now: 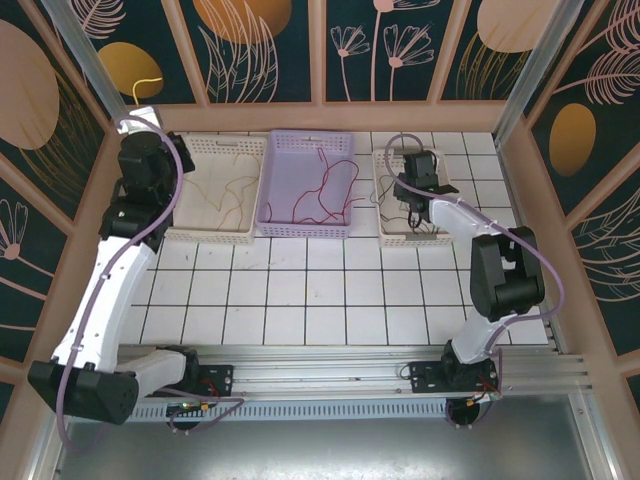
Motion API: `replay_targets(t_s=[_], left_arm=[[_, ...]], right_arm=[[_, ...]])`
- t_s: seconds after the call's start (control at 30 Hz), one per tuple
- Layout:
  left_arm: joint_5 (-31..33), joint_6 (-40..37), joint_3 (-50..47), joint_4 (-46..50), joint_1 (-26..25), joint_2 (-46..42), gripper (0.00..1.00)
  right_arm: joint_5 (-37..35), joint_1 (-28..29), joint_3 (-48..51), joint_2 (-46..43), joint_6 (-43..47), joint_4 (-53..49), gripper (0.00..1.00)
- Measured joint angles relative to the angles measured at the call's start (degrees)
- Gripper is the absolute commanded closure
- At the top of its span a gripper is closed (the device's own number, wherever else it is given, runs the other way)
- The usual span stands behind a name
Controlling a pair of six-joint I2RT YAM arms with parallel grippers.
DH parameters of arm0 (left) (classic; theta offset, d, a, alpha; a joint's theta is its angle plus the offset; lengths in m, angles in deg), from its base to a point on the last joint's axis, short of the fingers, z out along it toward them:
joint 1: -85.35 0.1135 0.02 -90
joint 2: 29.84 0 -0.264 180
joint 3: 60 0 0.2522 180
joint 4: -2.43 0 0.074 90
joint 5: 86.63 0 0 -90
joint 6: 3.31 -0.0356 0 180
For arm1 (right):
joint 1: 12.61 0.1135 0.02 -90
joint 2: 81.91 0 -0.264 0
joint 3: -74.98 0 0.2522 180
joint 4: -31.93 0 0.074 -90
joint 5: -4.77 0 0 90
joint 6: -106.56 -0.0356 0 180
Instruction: Untangle the cables
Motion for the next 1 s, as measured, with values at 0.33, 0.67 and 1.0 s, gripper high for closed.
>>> replay_targets(t_s=[0.33,0.67,1.0], left_arm=[[1.31,-0.04,0.22,-0.83,0.68,7.8,1.0],[1.46,-0.02,1.01,-3.3,1.16,14.73,1.0],[-0.96,0.02,1.07,-4.13,1.16,24.55,1.0]], right_arm=[[4.61,0.28,3.41,-7.52,0.07,-0.17,0.56],[10.16,3.1,8.61,-11.15,1.03,0.07,0.53],[12.39,7.43,8.5,-6.62,3.19,1.07,0.57]])
